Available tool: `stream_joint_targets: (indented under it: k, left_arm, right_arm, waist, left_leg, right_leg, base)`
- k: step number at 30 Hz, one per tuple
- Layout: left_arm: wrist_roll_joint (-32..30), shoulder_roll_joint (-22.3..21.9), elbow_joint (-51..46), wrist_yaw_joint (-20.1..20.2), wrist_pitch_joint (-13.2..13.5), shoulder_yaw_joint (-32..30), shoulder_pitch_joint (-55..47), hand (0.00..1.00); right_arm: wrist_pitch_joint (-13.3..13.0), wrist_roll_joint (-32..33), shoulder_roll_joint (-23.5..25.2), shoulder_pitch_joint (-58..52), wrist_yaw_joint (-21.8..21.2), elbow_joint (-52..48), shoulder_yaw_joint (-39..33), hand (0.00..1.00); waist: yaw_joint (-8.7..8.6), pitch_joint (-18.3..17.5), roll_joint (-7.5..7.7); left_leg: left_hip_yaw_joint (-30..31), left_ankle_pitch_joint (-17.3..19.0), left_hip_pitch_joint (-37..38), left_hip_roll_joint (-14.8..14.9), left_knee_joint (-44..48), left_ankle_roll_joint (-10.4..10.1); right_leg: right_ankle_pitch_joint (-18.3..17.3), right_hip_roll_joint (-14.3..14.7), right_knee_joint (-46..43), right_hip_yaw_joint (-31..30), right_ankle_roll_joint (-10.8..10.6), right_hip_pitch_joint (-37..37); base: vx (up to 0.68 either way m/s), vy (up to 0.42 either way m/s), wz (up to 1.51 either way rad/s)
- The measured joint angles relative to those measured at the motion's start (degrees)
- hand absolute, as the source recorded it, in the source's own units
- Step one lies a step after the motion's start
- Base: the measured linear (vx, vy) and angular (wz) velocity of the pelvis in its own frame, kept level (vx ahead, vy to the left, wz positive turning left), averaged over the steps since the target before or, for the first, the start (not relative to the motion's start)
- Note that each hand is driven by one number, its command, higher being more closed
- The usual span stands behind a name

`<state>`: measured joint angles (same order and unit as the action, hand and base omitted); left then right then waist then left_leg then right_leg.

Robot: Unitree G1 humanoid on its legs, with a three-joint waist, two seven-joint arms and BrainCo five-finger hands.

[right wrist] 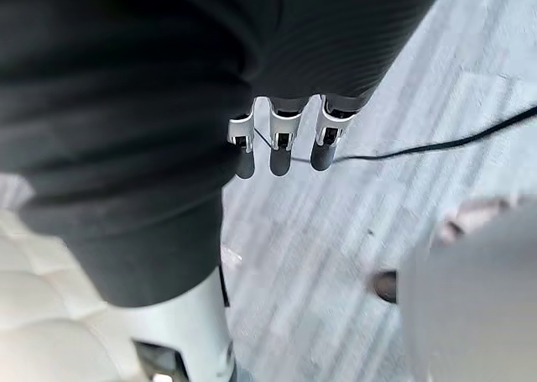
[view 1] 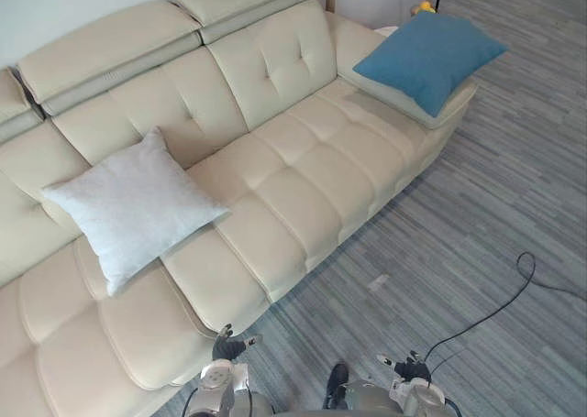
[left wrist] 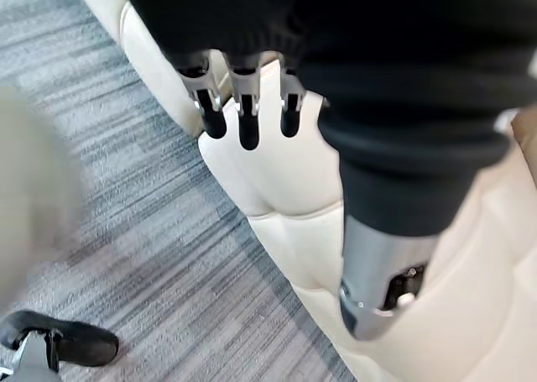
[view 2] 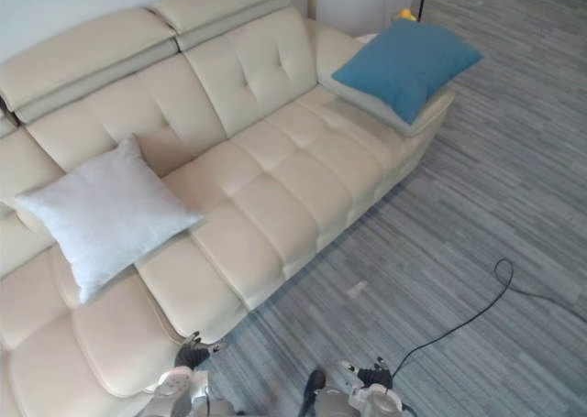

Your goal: Pick up cushions and gather them together orderly.

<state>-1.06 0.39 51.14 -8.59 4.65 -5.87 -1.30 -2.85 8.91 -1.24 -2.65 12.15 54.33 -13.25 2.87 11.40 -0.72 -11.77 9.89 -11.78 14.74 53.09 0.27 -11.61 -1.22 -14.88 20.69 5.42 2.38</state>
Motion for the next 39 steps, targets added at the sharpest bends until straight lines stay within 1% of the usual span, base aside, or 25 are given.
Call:
stream_joint_targets:
  k: [1,4,6,8,10,11,12,14,15,16,17,18,19,23,25,26,27,28,29,30,31,33,35,37,39]
  left_arm:
    - [0.1,0.1,-1.0,0.0,0.0,0.1,-0.1,0.0]
    - [0.2,-0.3,-2.9,-0.1,0.0,0.1,-0.6,0.0]
    - [0.2,-1.1,-3.9,-0.1,0.0,-0.3,-1.1,0.0]
    - [1.3,-1.7,-4.4,0.0,0.1,-1.6,-1.6,0.0]
    - [1.4,-1.2,-4.4,0.0,0.0,-2.0,-2.2,0.0]
    - [1.5,-0.4,-4.4,0.0,-0.1,-2.4,-2.9,0.0]
    - [1.6,0.2,-4.3,0.0,-0.1,-2.4,-2.9,0.0]
    - [1.6,0.2,-4.2,0.0,-0.2,-2.1,-2.9,0.0]
    - [1.6,0.2,-3.3,0.1,-0.3,-1.8,-2.8,0.0]
    - [1.6,0.5,-2.4,0.1,-0.5,-0.8,-2.8,0.0]
    - [1.6,0.6,-2.2,0.1,-0.5,-0.6,-2.7,0.0]
    - [1.6,0.6,-1.9,0.1,-0.5,0.5,-2.5,0.0]
    - [1.6,0.7,-1.7,0.0,-0.5,0.8,-2.3,0.0]
    - [1.6,1.4,1.6,0.0,-0.5,1.2,-1.6,0.0]
    - [1.5,2.3,2.8,0.1,-0.5,3.1,-1.4,0.0]
    - [1.1,3.2,3.1,0.1,-0.5,3.5,-1.4,0.0]
    - [1.1,3.5,3.2,0.1,-0.5,3.5,-1.4,0.0]
    - [1.1,2.8,4.5,0.0,-0.4,2.9,-1.0,0.0]
    - [1.1,2.0,4.5,0.1,-0.4,2.4,-0.4,0.0]
    - [1.1,2.0,4.5,0.1,-0.4,2.4,-0.4,0.0]
    - [1.1,1.2,4.6,0.0,-0.4,1.4,-0.4,0.0]
    - [1.1,1.0,3.9,0.2,-0.4,0.4,-0.5,0.0]
    - [1.1,1.1,1.5,0.1,-0.3,0.3,0.2,0.0]
    - [1.2,0.4,-0.3,0.4,-0.1,0.8,0.4,0.0]
    - [1.2,-0.2,-1.1,0.7,-0.1,0.8,0.5,0.0]
  right_arm:
    - [0.0,0.1,0.2,0.4,0.3,0.0,0.0,0.0]
    - [0.1,0.2,0.9,1.3,0.3,-0.1,-0.1,0.0]
    - [0.4,0.2,1.1,1.0,0.5,-1.7,-0.1,0.0]
    - [0.5,0.1,1.5,1.3,1.2,-1.7,-0.5,0.0]
    - [0.6,0.1,2.6,1.4,1.3,-2.0,-0.5,0.0]
    - [0.6,0.0,3.8,0.1,1.2,-2.4,-0.4,0.0]
    - [0.7,-0.2,4.6,-0.8,1.1,-2.7,-0.2,0.0]
    - [0.9,-0.4,4.8,-1.5,0.6,-4.0,-0.1,0.0]
    - [0.8,-0.8,4.8,-1.4,0.1,-4.2,-0.1,0.0]
    - [0.9,-1.5,4.7,-1.4,-0.3,-3.9,-0.1,0.0]
    - [0.9,-1.7,4.7,-1.4,-0.4,-4.2,-0.1,0.0]
    - [0.8,-2.3,4.6,-0.9,-0.7,-4.1,-0.1,0.0]
    - [0.7,-2.3,4.6,-0.4,-0.8,-3.7,-0.1,0.0]
    - [0.6,-2.7,2.8,2.8,-1.2,0.1,-0.1,0.0]
    - [0.7,-2.8,0.8,3.8,-1.3,1.3,0.0,0.0]
    - [0.7,-2.8,0.1,3.0,-1.2,2.0,0.0,0.0]
    - [0.6,-2.8,0.1,2.6,-1.2,2.3,-0.1,0.0]
    - [0.3,-2.0,-1.4,3.4,-1.5,2.8,-1.1,0.0]
    - [0.3,-2.2,-1.9,4.0,-1.5,2.7,-1.5,0.0]
    - [0.3,-2.2,-1.9,4.0,-1.5,2.7,-1.5,0.0]
    - [0.5,-2.2,-1.9,3.9,-1.5,2.8,-1.2,0.0]
    - [0.7,-2.1,-1.2,3.8,-1.1,2.8,-1.2,0.0]
    - [0.7,-1.9,0.1,3.8,-0.7,2.8,-1.3,0.0]
    - [0.7,-1.5,0.2,4.3,-0.5,2.7,-1.7,0.0]
    - [0.7,-1.5,0.2,6.1,-0.2,2.8,-2.3,0.0]
  waist:
    - [0.9,0.2,-0.06]
    - [1.79,0.7,-0.2]
    - [2.25,0.8,-0.53]
    - [4.15,0.3,-0.43]
    - [4.33,-0.9,0.1]
    - [4.65,-2.2,1.84]
    - [5.16,-3.2,3.57]
    - [5.21,-3.2,3.58]
    - [4.85,-2.9,3.32]
    - [3.81,-2.7,2.97]
    - [3.4,-2.6,2.97]
    - [2.58,-2.3,2.27]
    - [2.59,-2.2,2.28]
    - [1.47,-1.7,1.67]
    - [0.1,-1.1,1.54]
    - [-0.15,-0.6,2.7]
    - [-0.3,-0.7,3.52]
    - [-0.54,0.0,0.75]
    - [-1.1,0.3,-0.92]
    - [-1.07,0.4,-1.09]
    - [-0.58,0.7,-2.65]
    - [-0.3,1.1,-2.49]
    - [0.26,2.1,-0.46]
    - [0.87,2.0,0.47]
    - [1.89,2.1,0.31]
  left_leg:
    - [2.7,3.5,-3.1,-2.2,1.0,-1.6]
    - [4.5,5.6,-7.5,-7.0,-9.3,-2.3]
    - [5.2,5.0,-8.8,-9.8,-19.2,-2.8]
    - [9.9,-0.1,-7.9,-12.8,-31.4,-2.5]
    - [9.2,-1.5,-7.6,-13.2,-30.9,-1.2]
    - [6.2,-1.1,-7.0,-13.1,-29.4,-0.5]
    - [3.4,1.5,-5.6,-13.5,-27.9,0.6]
    - [1.3,4.8,-2.7,-13.4,-26.4,1.3]
    - [-0.2,7.2,1.2,-13.4,-26.0,1.7]
    - [-0.3,8.4,4.8,-13.3,-26.1,1.7]
    - [-0.4,8.5,5.9,-13.2,-26.3,1.7]
    - [-0.6,9.1,10.2,-12.2,-29.2,1.2]
    - [-1.0,9.1,11.8,-11.7,-30.6,1.2]
    - [-3.4,8.6,19.6,-8.9,-38.0,0.4]
    - [-3.1,8.4,22.2,-8.7,-39.6,-1.7]
    - [-1.5,8.9,24.2,-9.8,-40.0,-3.0]
    - [-0.5,9.1,24.9,-10.3,-39.8,-3.4]
    - [1.6,9.4,26.0,-8.1,-37.9,-4.4]
    - [4.5,7.4,20.3,-5.1,-24.9,-6.0]
    - [4.7,7.1,19.9,-4.8,-24.1,-6.0]
    - [7.1,2.4,14.2,-2.1,-10.5,-4.9]
    - [8.0,4.5,9.0,-0.6,0.9,-5.9]
    - [7.4,7.4,4.9,-4.1,3.6,-4.8]
    - [7.2,9.8,2.7,-8.7,-1.4,-3.5]
    - [7.3,10.9,0.2,-16.0,-16.9,-2.2]
  right_leg:
    - [-1.1,0.1,-0.4,-1.7,0.1,-0.1]
    - [-1.2,-0.1,-0.1,-4.4,0.1,-0.3]
    - [-2.0,-0.1,0.0,-6.4,-0.2,-0.7]
    - [-4.2,0.5,-0.4,-11.3,-2.1,-1.0]
    - [-5.5,0.2,-1.0,-13.3,-2.9,-1.1]
    - [-6.9,-1.0,-3.2,-15.1,-4.8,-1.1]
    - [-8.4,-2.9,-7.6,-16.1,-7.4,0.0]
    - [-8.4,-4.2,-17.2,-16.5,-9.0,2.1]
    - [-6.2,-6.0,-31.3,-16.4,-12.9,6.7]
    - [-5.9,-7.5,-40.9,-14.6,-13.3,9.5]
    - [-5.9,-8.1,-43.0,-13.6,-13.1,10.2]
    - [-6.6,-10.1,-44.6,-8.5,-10.1,13.0]
    - [-6.9,-10.4,-43.3,-7.0,-9.4,13.8]
    - [-4.7,-10.0,-22.9,2.0,-6.6,17.5]
    - [3.3,-8.2,-10.9,1.6,-5.6,19.5]
    - [9.8,-7.8,-7.5,-0.3,-3.0,19.6]
    - [11.3,-7.9,-8.0,-0.9,-1.1,19.7]
    - [7.6,-6.8,-12.6,-0.3,-0.8,19.6]
    - [3.6,-4.5,-12.0,0.9,-0.1,17.6]
    - [3.5,-4.4,-11.9,1.1,0.0,17.4]
    - [2.0,-1.5,-9.5,1.3,0.9,13.9]
    - [0.4,0.6,-7.0,1.2,2.1,8.9]
    - [-1.1,1.3,-3.1,0.9,2.5,1.6]
    - [-1.1,1.5,-0.4,0.0,2.5,-1.1]
    - [-1.1,2.0,3.6,-2.7,2.5,-5.2]
  base:
    - [0.11,-0.002,-0.51]
    - [0.18,0.043,-0.7]
    - [0.19,0.077,-0.56]
    - [0.36,0.159,-1.05]
    - [0.42,0.166,-0.82]
    - [0.52,0.142,-0.95]
    - [0.62,0.186,-1.05]
    - [0.48,0.169,-0.73]
    - [0.45,0.132,-0.49]
    - [0.44,0.102,-0.37]
    - [0.43,0.05,-0.14]
    - [0.34,0.017,-0.13]
    - [0.52,-0.007,-0.24]
    - [0.44,-0.071,-0.26]
    - [0.53,-0.215,0.0]
    - [0.52,-0.26,0.13]
    - [0.52,-0.272,0.05]
    - [0.6,-0.359,0.06]
    - [0.49,-0.29,-0.02]
    - [0.49,-0.308,-0.03]
    - [0.52,-0.234,-0.16]
    - [0.57,-0.24,-0.14]
    - [0.47,-0.207,0.1]
    - [0.35,-0.156,-0.07]
    - [0.41,-0.12,-0.6]
